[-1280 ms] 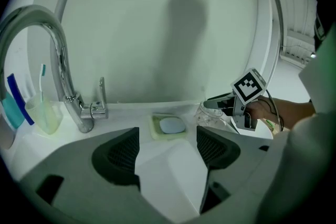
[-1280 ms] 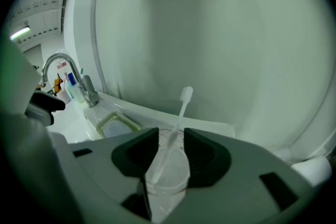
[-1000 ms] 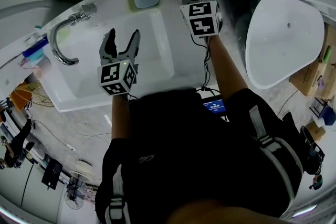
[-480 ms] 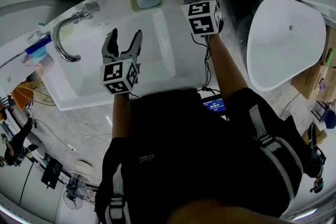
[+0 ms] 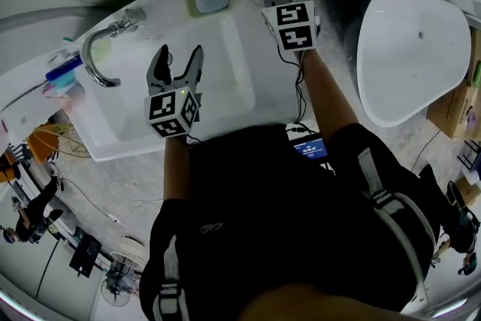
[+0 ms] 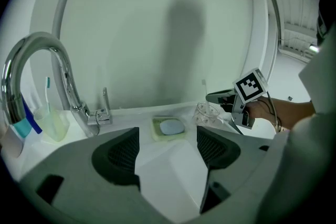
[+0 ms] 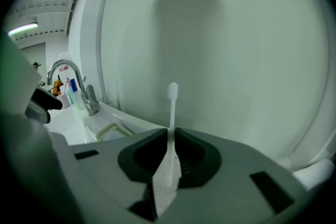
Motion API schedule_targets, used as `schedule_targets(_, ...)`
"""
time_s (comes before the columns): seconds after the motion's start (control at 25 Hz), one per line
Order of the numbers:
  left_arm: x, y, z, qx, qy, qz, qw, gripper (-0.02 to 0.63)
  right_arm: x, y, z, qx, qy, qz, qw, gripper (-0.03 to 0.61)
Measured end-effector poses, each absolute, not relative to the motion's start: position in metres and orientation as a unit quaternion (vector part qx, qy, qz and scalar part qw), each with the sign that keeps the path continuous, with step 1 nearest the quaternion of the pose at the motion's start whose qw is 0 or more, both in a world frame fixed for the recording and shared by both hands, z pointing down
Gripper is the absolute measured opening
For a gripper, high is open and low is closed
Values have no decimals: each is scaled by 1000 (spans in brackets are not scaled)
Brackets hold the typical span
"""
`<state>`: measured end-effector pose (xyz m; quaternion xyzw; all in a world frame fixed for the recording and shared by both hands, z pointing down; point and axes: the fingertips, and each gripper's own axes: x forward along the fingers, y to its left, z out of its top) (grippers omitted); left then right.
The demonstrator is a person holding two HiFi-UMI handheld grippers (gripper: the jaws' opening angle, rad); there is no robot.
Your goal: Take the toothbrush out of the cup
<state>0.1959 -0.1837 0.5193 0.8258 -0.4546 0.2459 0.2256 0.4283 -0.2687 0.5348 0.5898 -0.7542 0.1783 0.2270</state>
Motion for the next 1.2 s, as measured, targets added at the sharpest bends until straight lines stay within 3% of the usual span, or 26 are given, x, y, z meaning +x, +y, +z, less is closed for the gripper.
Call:
schedule_targets(0.6,195,-170,509,842,-439,223,219,351,410,-222,455,599,-780,103,147,49)
schedule_targets(1.2,192,-139,530,847,-419,235,230,351,382,-127,495,561,-785,180,192,51)
